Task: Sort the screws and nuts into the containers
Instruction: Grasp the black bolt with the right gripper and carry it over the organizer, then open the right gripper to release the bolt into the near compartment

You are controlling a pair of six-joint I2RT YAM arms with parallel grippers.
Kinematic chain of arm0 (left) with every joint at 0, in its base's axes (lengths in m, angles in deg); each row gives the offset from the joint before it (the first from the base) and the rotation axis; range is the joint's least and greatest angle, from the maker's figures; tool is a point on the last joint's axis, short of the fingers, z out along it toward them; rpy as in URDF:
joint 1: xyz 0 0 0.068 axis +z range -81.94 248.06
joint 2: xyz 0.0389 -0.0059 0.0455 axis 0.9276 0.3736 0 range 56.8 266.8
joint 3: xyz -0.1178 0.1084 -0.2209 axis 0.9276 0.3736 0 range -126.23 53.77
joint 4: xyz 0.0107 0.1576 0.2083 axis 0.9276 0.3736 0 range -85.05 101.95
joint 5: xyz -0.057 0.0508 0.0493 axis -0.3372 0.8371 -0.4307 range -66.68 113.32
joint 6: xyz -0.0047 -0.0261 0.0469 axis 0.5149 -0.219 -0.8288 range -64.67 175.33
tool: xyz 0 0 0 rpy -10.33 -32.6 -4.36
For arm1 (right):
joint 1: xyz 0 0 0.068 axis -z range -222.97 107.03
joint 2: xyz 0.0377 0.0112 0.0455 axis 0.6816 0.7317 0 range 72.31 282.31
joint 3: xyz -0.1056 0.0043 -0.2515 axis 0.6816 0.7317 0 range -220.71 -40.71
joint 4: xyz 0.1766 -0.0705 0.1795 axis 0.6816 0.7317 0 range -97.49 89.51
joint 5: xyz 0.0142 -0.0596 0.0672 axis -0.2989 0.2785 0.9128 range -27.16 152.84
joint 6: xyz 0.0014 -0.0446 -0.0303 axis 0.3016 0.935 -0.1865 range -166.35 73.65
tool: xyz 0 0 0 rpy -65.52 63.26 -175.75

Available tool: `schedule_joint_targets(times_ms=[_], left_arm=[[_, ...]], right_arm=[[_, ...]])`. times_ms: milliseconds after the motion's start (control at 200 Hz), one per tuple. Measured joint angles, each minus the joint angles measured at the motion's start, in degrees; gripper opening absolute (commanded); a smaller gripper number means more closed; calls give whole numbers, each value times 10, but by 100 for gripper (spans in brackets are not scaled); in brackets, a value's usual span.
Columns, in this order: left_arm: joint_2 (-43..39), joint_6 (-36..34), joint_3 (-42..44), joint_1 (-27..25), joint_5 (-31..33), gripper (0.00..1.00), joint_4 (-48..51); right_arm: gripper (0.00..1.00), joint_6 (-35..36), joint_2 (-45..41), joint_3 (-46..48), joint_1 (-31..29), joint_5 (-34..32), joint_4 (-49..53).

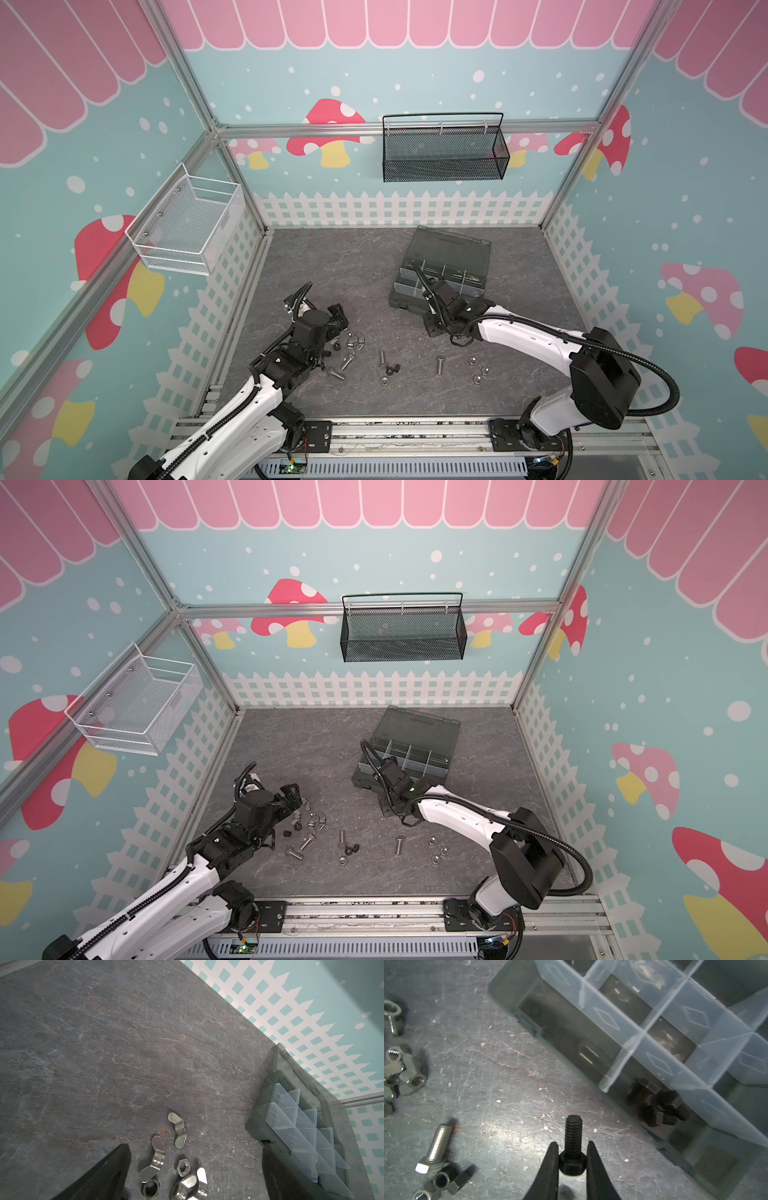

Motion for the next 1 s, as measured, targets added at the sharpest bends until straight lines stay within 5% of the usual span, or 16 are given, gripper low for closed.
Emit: schedule_joint_targets(times_ms=[385,1001], left_arm=[[15,0,0,0,-7,99,-1],[10,2,0,1,-8,99,-1]], right_arm=[[0,26,-12,10,89,18,-16],[12,56,73,-7,115,37,-40]])
